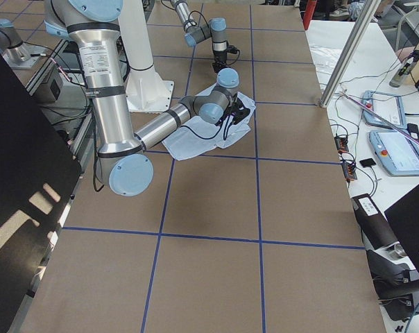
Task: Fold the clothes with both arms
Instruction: 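Pull the collar corner with the left gripper to straighten the shirt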
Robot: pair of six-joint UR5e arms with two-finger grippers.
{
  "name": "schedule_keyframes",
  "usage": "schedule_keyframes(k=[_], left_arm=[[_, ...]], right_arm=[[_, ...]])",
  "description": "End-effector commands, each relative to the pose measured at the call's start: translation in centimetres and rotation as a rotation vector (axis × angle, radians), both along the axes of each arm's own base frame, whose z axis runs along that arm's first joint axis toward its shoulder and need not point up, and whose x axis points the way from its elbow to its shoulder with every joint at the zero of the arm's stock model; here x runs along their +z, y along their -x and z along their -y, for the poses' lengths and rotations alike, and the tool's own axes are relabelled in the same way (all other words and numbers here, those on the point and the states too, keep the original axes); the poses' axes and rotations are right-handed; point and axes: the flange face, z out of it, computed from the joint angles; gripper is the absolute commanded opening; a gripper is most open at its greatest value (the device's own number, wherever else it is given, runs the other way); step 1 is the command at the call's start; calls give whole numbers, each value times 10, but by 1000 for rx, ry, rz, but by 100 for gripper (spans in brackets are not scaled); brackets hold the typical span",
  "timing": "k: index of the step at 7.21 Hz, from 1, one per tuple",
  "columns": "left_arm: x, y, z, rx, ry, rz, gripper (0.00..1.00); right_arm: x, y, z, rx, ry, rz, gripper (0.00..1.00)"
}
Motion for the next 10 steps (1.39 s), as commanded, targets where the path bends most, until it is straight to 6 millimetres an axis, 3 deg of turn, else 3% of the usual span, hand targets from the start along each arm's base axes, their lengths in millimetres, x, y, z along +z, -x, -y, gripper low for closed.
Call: schedule_keyframes(k=[1, 2, 3, 5, 6, 8, 10], left_arm=[[2, -1, -1, -12, 25, 1, 8], [-1, 0, 0, -13, 22, -4, 0], [-7, 1, 0, -13, 14, -12, 0], [-10, 28, 40, -37, -80, 6, 0], [-15, 48, 84, -72, -139, 27, 0], [-22, 54, 183, -171, -190, 102, 0], [-8, 53, 269, -250, -272, 49, 0]], right_arm=[[0, 5, -2, 1, -8, -7, 100], [0, 6, -3, -1, -8, -7, 100], [-2, 8, -3, -3, -10, -5, 100], [-9, 17, -1, -9, -19, 1, 100], [-10, 17, -1, -8, -19, 3, 100], [-11, 18, -2, -10, -20, 4, 100], [-19, 22, -1, -13, -32, 15, 100]])
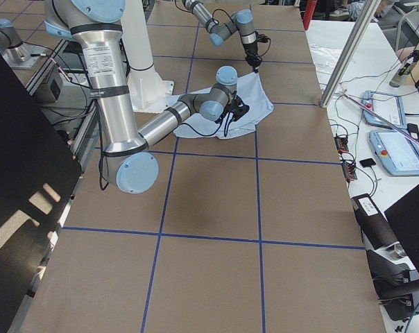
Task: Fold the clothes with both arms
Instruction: 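Pull the collar corner with the left gripper to straighten the shirt, then move the right gripper to the near shirt corner while the left gripper lifts away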
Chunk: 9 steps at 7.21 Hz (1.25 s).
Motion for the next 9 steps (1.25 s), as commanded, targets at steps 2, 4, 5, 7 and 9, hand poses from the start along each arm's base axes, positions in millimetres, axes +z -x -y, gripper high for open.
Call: schedule_keyframes(k=[2, 4, 5, 7, 9], left_arm=[[3, 7, 68, -27, -118, 4, 46], [11, 30, 48, -22, -143, -20, 46], [17, 45, 31, -19, -149, -29, 46], [33, 78, 7, 38, -130, -65, 45], [42, 88, -5, 42, -129, -67, 45]], right_arm=[[-28, 30, -8, 15, -74, 6, 100], [-50, 73, -32, 23, -140, 3, 100], [-58, 91, -46, 18, -140, 5, 100], [-74, 144, -92, 111, -56, -39, 100], [-78, 183, -140, 140, -12, -105, 100]])
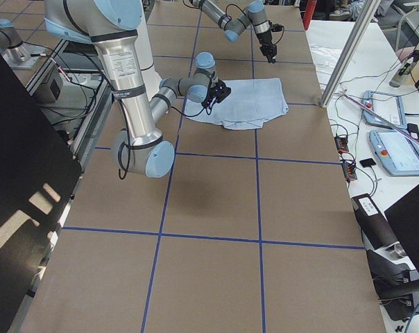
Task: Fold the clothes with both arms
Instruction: 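Move the right gripper to the near shirt corner while the left gripper lifts away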
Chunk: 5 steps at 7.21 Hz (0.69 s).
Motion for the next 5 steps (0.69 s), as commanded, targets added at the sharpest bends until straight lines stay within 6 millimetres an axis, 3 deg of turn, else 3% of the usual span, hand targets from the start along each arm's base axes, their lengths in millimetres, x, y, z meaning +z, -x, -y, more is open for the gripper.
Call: schedule_keyframes(k=[1, 2, 5], left_arm=[[5, 6, -7, 4, 2, -2, 45], [6, 7, -7, 3, 3, 0, 45], [6, 6, -7, 1, 4, 0, 45]], right_arm=[[1, 40, -56, 51, 30, -57, 100], [7, 47, -70, 58, 69, -60, 100], [15, 54, -86, 69, 103, -70, 98]])
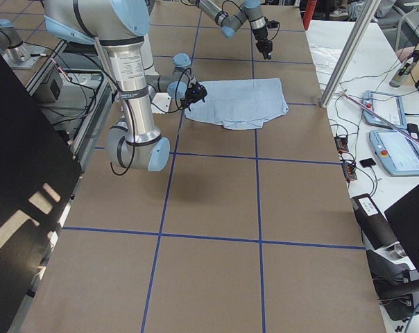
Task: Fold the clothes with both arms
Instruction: 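Move the right gripper to the near shirt corner while the left gripper lifts away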
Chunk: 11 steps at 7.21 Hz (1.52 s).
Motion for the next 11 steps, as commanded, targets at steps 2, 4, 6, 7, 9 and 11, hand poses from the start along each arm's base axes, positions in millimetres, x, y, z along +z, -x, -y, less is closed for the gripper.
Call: schedule_keyframes(k=[2, 4, 6, 7, 9, 11], left_arm=[[-1, 0, 0, -2, 1, -2, 46], [-2, 0, 0, -5, 5, -5, 46], [-2, -1, 0, -4, 6, -6, 46], [-1, 0, 0, -7, 7, -5, 46], [-1, 0, 0, -7, 7, -5, 46], [-2, 0, 0, -5, 6, -6, 46]], right_arm=[[15, 3, -8, 5, 21, -24, 93], [10, 0, -12, -1, 33, -87, 92], [14, -1, -18, -10, 33, -106, 92], [13, 0, -19, -11, 33, -105, 90], [17, 4, -23, -20, 34, -112, 88], [20, 7, -27, -27, 34, -120, 78]])
